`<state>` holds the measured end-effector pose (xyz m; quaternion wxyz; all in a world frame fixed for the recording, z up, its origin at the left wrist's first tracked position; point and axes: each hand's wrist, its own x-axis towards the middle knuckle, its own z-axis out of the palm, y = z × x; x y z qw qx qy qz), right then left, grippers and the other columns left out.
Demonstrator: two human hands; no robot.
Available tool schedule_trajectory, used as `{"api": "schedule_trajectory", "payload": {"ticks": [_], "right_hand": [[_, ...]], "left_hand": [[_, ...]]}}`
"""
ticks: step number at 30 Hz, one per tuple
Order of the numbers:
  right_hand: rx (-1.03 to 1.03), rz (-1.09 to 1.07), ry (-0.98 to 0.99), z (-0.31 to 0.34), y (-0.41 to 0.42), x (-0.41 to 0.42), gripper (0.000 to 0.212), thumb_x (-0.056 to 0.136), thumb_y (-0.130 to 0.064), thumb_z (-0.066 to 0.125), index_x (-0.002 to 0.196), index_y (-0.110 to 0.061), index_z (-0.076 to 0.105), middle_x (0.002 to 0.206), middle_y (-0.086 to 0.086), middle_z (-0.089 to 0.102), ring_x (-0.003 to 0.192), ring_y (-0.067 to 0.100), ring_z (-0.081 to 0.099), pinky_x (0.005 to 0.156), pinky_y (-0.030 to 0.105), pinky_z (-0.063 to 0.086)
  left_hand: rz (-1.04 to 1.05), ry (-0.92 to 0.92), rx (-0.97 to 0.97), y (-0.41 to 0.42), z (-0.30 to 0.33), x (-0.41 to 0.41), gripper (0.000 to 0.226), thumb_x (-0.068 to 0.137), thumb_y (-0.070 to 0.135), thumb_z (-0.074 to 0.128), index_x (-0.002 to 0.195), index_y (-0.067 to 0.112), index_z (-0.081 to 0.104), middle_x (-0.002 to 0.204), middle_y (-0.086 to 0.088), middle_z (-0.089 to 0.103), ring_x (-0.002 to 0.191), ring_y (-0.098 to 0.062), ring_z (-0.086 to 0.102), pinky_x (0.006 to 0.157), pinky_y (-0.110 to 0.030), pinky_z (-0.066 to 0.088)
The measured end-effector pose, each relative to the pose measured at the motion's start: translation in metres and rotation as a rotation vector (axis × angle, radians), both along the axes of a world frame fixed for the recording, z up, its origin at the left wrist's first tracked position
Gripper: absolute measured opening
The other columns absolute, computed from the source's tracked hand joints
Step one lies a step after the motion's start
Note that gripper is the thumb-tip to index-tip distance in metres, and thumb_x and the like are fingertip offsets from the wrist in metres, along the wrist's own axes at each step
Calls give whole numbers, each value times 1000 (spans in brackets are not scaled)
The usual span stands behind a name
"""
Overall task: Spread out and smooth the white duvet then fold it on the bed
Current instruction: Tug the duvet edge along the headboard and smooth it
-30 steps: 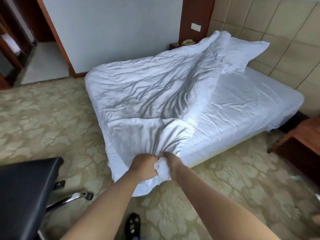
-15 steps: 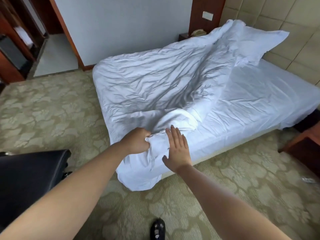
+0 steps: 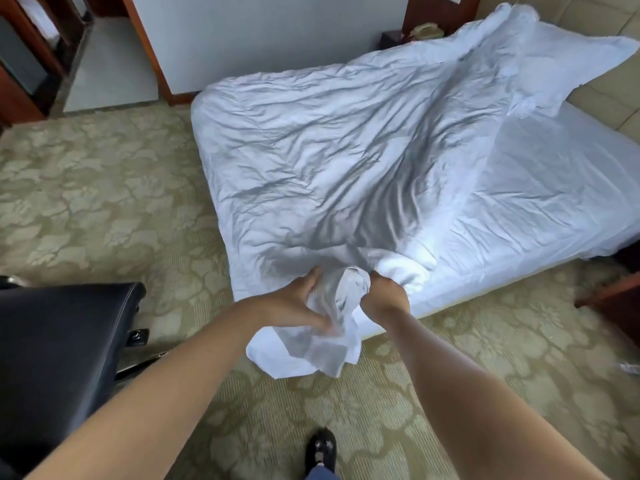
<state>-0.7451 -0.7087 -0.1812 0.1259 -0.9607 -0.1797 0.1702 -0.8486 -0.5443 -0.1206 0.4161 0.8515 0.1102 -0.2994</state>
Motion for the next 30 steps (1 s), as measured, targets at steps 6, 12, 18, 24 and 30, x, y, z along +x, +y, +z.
{"api": "schedule_trajectory", "payload": {"ticks": [6,12,18,24,30], "right_hand": [[-125,56,-101,15,1,10,26,87,-24,47,109,-19,59,105,3,67,100,26,62,70,28,40],[-261,242,-195,42,-21,-18,28,90,-20,46,113,-12,59,112,7,65,104,29,61,78,31,46],[-271,333,-183,65,-47,-79,28,89,-16,46,113,-15,60,110,4,65,102,27,62,74,29,45],[-225,425,-136,67,-87,-151,27,89,-17,46,111,-18,61,108,1,66,100,24,63,71,30,44],[-278,493,11,73,-131,-183,29,88,-14,44,113,-15,59,108,1,64,100,24,61,74,32,46]], "left_hand": [[18,-428,458,-40,-14,30,112,72,31,78,152,27,0,147,-1,30,130,-21,41,95,-37,46],[52,-469,476,-56,-15,10,51,81,15,64,129,17,45,120,-3,60,110,-27,57,84,-33,48],[110,-290,402,-80,0,-43,14,88,23,56,102,20,57,105,3,64,104,-20,61,83,-31,51],[55,-73,438,-115,17,-109,15,88,23,54,93,12,64,81,2,63,93,-23,67,80,-31,52],[-374,432,793,-183,10,-136,35,102,12,39,127,-6,53,121,-15,62,130,-19,43,93,-21,40]]}}
